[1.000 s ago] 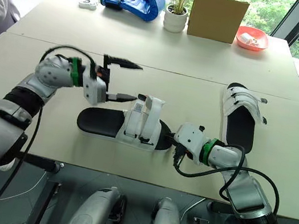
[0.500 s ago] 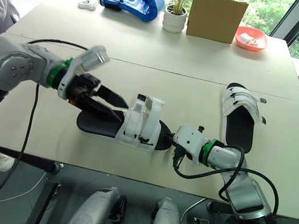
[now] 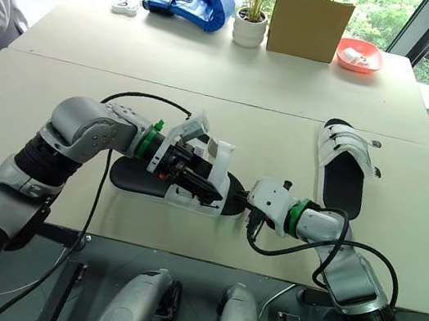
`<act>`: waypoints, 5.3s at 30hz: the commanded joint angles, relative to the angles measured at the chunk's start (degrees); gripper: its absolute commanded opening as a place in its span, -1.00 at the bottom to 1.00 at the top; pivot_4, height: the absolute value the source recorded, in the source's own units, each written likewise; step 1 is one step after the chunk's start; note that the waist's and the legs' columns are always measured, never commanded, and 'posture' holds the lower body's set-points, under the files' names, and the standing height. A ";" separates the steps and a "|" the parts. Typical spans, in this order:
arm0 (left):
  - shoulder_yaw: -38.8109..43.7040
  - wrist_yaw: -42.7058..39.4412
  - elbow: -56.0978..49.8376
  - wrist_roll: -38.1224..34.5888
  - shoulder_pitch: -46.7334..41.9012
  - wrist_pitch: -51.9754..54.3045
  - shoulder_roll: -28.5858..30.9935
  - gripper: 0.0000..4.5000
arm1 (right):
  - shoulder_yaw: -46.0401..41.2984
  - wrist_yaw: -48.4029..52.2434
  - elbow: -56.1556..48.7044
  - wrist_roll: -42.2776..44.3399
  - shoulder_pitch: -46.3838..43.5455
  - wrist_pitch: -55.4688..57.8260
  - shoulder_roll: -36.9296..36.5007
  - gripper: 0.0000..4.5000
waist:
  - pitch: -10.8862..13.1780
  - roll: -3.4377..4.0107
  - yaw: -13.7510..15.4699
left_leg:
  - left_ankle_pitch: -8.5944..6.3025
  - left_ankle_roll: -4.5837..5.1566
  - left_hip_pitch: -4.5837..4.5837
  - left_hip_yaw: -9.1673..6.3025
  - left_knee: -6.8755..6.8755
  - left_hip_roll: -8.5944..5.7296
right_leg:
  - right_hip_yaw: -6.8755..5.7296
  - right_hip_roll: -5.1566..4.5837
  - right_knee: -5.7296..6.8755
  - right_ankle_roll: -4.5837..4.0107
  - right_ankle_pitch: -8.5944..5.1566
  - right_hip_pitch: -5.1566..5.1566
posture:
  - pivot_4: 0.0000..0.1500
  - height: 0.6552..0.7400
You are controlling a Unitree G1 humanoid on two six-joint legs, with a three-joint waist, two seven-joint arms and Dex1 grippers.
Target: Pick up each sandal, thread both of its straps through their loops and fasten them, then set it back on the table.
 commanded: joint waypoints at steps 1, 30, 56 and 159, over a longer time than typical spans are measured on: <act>-0.79 -0.90 0.35 2.01 -0.43 0.52 0.12 -0.26 | 1.50 0.56 1.21 -1.25 1.34 1.55 -0.16 -1.00 | 0.00 0.00 -0.02 | 0.00 -0.01 0.02 0.00 0.00 0.00 | 0.00 0.00 0.00 0.00 0.00 0.01 | 1.00 0.55; 2.35 0.85 -1.87 1.42 3.86 9.34 -3.66 -0.98 | 1.62 0.64 1.15 -2.02 1.08 1.84 0.67 -1.00 | 0.00 0.02 -0.04 | -0.07 -0.14 0.35 -0.01 -0.07 0.00 | 0.00 -0.18 -0.05 0.00 -0.01 0.30 | 1.00 0.55; -4.96 -11.47 -9.13 10.89 12.24 -13.30 5.03 -0.98 | 2.16 0.17 -0.09 -2.97 3.26 1.35 0.49 -1.00 | -0.03 0.08 -0.09 | -0.05 -0.23 0.43 -0.01 -0.49 -0.01 | -0.01 -0.22 -0.13 -0.17 -0.14 0.22 | 1.00 0.55; 7.53 -0.88 -20.28 5.75 26.87 -13.05 7.12 0.99 | 3.62 2.45 -0.17 -4.63 4.38 -0.66 -0.17 -1.00 | -0.05 -0.02 0.21 | 0.08 -0.42 0.47 -0.04 -0.91 0.02 | -0.06 -0.22 -0.11 -0.35 -0.31 0.07 | 1.00 0.55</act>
